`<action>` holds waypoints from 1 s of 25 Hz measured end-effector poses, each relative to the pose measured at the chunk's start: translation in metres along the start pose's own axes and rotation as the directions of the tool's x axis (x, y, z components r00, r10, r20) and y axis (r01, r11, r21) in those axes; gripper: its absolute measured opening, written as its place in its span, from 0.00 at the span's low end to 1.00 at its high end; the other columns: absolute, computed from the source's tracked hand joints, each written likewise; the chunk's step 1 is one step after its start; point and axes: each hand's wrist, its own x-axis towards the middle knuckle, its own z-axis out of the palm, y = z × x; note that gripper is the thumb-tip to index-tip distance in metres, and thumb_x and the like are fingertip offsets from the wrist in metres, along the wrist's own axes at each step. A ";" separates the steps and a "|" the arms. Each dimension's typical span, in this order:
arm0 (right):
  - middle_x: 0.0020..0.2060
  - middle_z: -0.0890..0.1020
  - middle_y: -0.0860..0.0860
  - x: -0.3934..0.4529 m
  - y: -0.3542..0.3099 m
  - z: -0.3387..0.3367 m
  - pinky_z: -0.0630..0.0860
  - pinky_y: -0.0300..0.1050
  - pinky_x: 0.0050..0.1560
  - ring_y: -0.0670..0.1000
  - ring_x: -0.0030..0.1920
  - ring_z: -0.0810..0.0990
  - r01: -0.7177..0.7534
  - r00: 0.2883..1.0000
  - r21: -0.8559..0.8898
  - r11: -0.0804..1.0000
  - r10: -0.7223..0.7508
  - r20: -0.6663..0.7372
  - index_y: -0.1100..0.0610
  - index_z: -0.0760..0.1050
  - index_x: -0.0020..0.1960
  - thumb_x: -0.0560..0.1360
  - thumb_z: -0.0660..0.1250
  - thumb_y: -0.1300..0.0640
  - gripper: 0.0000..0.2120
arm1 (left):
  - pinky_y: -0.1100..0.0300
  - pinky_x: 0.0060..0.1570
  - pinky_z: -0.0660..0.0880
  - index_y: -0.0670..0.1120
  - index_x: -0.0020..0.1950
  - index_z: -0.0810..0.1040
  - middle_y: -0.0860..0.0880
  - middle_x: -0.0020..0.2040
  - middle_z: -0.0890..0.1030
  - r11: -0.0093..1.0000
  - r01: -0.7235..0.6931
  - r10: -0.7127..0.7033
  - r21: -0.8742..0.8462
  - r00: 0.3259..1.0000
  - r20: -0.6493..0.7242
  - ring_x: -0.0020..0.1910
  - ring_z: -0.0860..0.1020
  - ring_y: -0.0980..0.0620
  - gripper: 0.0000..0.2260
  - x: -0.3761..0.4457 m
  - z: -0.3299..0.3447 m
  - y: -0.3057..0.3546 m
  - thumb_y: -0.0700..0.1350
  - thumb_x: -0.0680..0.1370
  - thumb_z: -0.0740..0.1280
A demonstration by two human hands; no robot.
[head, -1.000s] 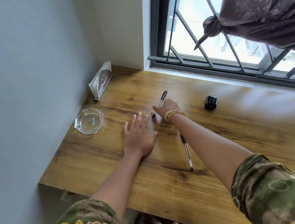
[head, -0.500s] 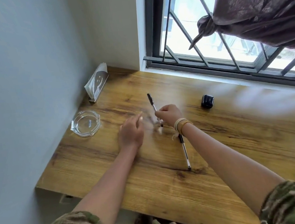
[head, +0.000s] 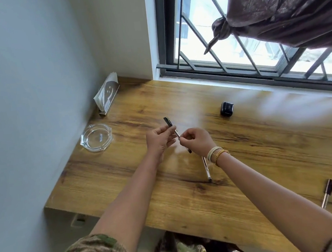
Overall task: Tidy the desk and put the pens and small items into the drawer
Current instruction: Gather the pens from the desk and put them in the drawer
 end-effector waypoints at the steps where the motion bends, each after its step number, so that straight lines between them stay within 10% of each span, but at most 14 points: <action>1: 0.27 0.80 0.45 -0.004 0.002 -0.001 0.74 0.35 0.29 0.39 0.23 0.76 0.006 1.000 -0.019 1.000 -0.006 0.006 0.52 0.79 0.37 0.71 0.70 0.55 0.04 | 0.54 0.44 0.81 0.35 0.54 0.80 0.39 0.43 0.83 1.000 -0.007 0.007 0.018 1.000 -0.005 0.39 0.81 0.47 0.13 -0.001 0.000 -0.001 0.38 0.72 0.74; 6: 0.48 0.78 0.53 -0.007 0.011 -0.012 0.70 0.42 0.41 0.53 0.45 0.78 -0.231 0.958 -0.402 0.886 0.134 -0.255 0.56 0.74 0.51 0.70 0.68 0.45 0.17 | 0.60 0.34 0.82 0.35 0.50 0.81 0.38 0.42 0.83 0.997 -0.021 0.025 0.069 0.998 -0.059 0.38 0.82 0.45 0.10 -0.004 0.005 -0.007 0.36 0.71 0.75; 11: 0.48 0.82 0.54 -0.008 0.015 -0.017 0.71 0.43 0.38 0.55 0.42 0.77 -0.363 0.894 -0.669 0.649 0.446 -0.052 0.56 0.70 0.42 0.69 0.71 0.48 0.14 | 0.59 0.33 0.81 0.31 0.53 0.80 0.34 0.45 0.82 0.990 -0.017 0.025 0.142 0.998 -0.053 0.41 0.82 0.40 0.12 -0.004 0.005 -0.017 0.35 0.72 0.74; 16: 0.31 0.81 0.52 -0.010 0.017 -0.006 0.79 0.44 0.35 0.52 0.34 0.80 -0.358 0.922 -0.090 0.929 0.337 -0.189 0.54 0.74 0.31 0.66 0.74 0.50 0.12 | 0.56 0.38 0.81 0.35 0.50 0.81 0.35 0.43 0.82 0.987 0.041 -0.042 0.154 0.999 0.001 0.39 0.82 0.42 0.08 -0.016 0.002 -0.023 0.36 0.73 0.73; 19: 0.37 0.84 0.58 -0.014 0.008 0.007 0.83 0.48 0.39 0.51 0.33 0.84 -0.263 0.948 0.446 0.856 0.315 -0.046 0.58 0.79 0.37 0.72 0.72 0.63 0.06 | 0.57 0.40 0.81 0.36 0.52 0.80 0.38 0.41 0.82 0.993 0.069 -0.080 0.099 0.990 0.113 0.35 0.82 0.48 0.07 -0.024 -0.004 -0.019 0.35 0.75 0.70; 25: 0.37 0.85 0.55 -0.024 0.000 0.030 0.82 0.55 0.46 0.55 0.40 0.83 -0.109 0.955 0.307 0.945 0.185 -0.230 0.52 0.82 0.37 0.71 0.73 0.61 0.06 | 0.55 0.42 0.82 0.35 0.54 0.77 0.40 0.42 0.82 0.993 0.117 -0.118 0.018 0.966 0.231 0.34 0.84 0.50 0.05 -0.034 -0.017 -0.009 0.35 0.79 0.64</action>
